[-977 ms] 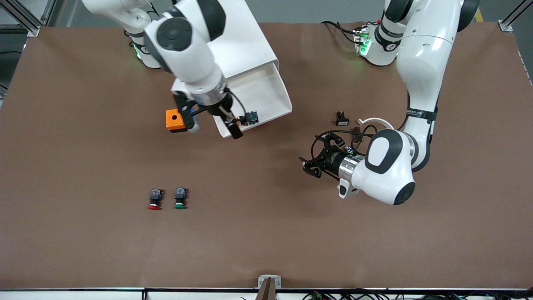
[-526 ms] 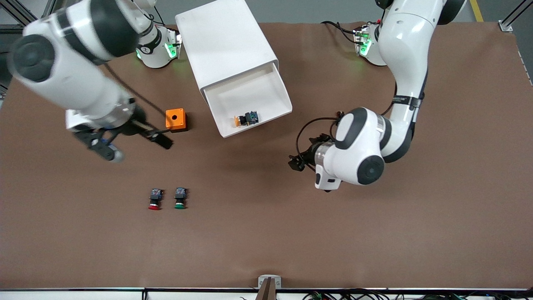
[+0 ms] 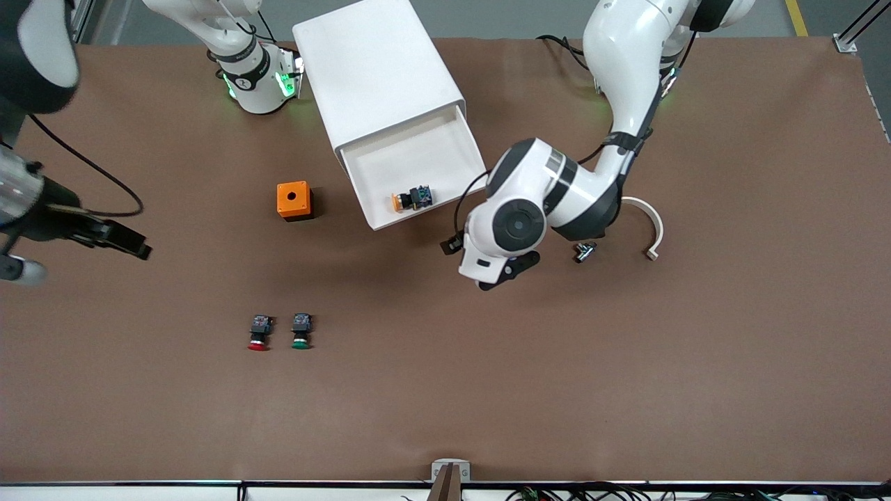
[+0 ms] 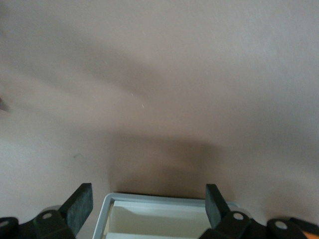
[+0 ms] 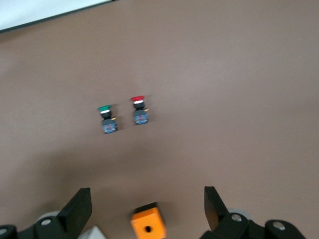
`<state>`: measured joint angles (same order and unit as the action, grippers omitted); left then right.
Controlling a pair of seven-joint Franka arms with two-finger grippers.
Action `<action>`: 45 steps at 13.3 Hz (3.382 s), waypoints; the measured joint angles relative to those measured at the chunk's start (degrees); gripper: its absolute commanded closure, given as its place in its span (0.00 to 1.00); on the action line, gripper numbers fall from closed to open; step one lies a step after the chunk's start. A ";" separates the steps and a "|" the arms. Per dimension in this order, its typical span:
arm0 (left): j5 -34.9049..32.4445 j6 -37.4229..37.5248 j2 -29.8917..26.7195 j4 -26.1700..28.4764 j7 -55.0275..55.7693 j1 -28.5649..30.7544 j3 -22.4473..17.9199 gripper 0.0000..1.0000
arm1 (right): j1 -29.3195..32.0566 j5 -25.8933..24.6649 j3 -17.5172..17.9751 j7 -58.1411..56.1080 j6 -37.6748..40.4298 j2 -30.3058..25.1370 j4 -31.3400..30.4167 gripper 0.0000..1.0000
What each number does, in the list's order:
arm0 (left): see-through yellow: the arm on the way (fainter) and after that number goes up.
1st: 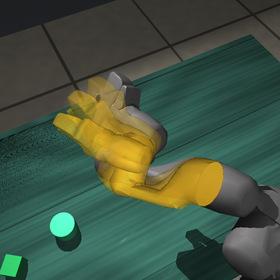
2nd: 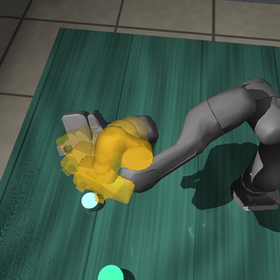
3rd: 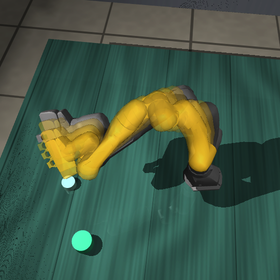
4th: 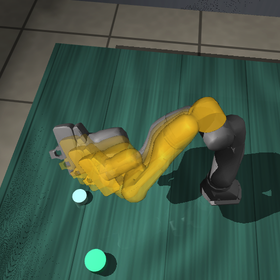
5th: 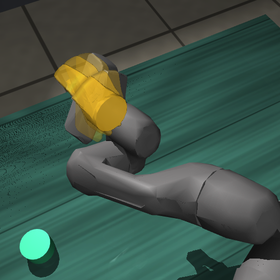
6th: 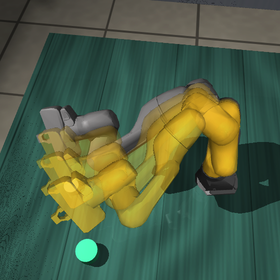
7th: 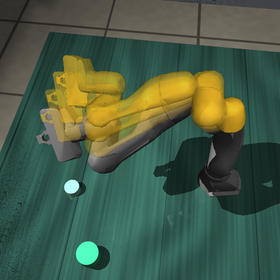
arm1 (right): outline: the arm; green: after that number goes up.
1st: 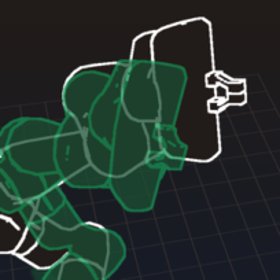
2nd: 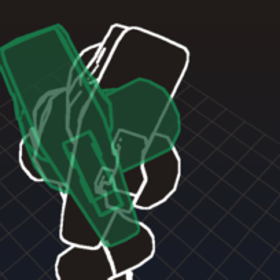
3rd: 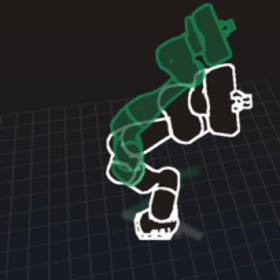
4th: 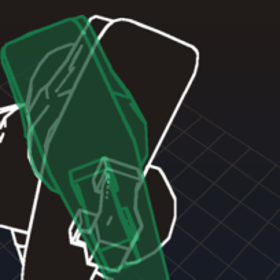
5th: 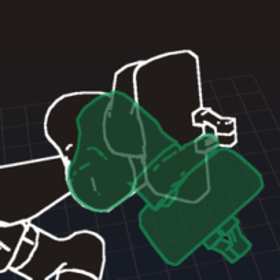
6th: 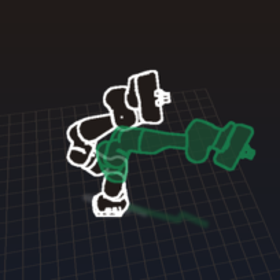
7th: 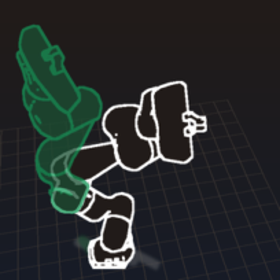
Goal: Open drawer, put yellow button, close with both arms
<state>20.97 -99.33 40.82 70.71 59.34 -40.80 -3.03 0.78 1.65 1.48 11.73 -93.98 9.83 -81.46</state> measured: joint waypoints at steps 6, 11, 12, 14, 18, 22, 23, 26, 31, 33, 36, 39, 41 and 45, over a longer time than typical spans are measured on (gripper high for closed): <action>-0.34 -0.19 -0.75 0.10 4.91 -6.88 0.03 0.01 | -3.09 -0.25 -5.91 -7.73 -2.33 -6.32 -6.68 0.00; -0.35 -0.16 -0.76 0.56 10.85 -12.32 0.78 0.01 | -3.23 -0.45 -6.30 -8.94 -2.44 -6.43 -6.92 0.00; -0.35 -0.13 -0.76 0.70 12.26 -12.43 1.79 0.01 | -3.23 -0.45 -6.38 -8.96 -2.46 -6.47 -6.92 0.00; -0.35 -0.10 -0.76 1.08 14.22 -12.51 3.60 0.01 | -3.14 -0.50 -6.59 -8.96 -2.58 -6.78 -6.93 0.00; -0.35 0.03 -0.77 1.77 14.90 -13.55 4.21 0.01 | -2.57 -0.51 -6.72 -8.97 -2.54 -9.07 -8.75 0.00; -0.40 0.12 -0.80 2.01 15.62 -13.67 4.00 0.00 | -2.55 -0.51 -6.11 -8.98 -2.69 -10.24 -9.77 0.00; -0.74 0.07 -0.97 1.98 15.69 -13.33 3.40 0.00 | -2.53 -0.51 -6.00 -8.98 -2.74 -10.24 -9.77 0.00; -5.84 0.08 -3.29 1.87 15.63 -8.27 1.93 0.00 | -2.32 -0.54 -5.94 -8.98 -2.83 -10.25 -9.77 0.00; -17.61 2.31 -9.58 1.86 8.29 4.38 1.83 0.00 | -2.03 -0.55 -5.89 -8.99 -2.80 -10.25 -9.84 0.00; -20.20 4.84 -12.28 1.82 4.63 7.85 1.83 0.00 | -2.02 -0.54 -5.86 -8.99 -2.80 -10.25 -9.85 0.00; -22.28 10.14 -17.54 1.76 -1.83 12.07 1.77 0.00 | -1.99 -0.54 -5.83 -8.99 -2.79 -10.24 -9.87 0.00; -22.64 13.97 -22.99 1.82 -11.29 17.62 1.72 0.00 | -1.97 -0.54 -5.83 -8.99 -2.78 -10.25 -9.88 0.00; -22.65 15.10 -25.90 2.01 -17.39 21.65 1.82 0.00 | -1.94 -0.54 -5.83 -8.99 -2.78 -10.25 -9.89 0.00; -22.65 16.16 -33.31 6.72 -31.52 31.67 4.25 0.00 | -1.91 -0.54 -5.84 -8.99 -2.78 -10.25 -9.90 0.00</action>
<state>-1.68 -83.17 7.50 77.43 27.82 -9.13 1.23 -1.13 1.11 -4.35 2.74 -96.77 -0.42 -91.37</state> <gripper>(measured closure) 0.000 0.000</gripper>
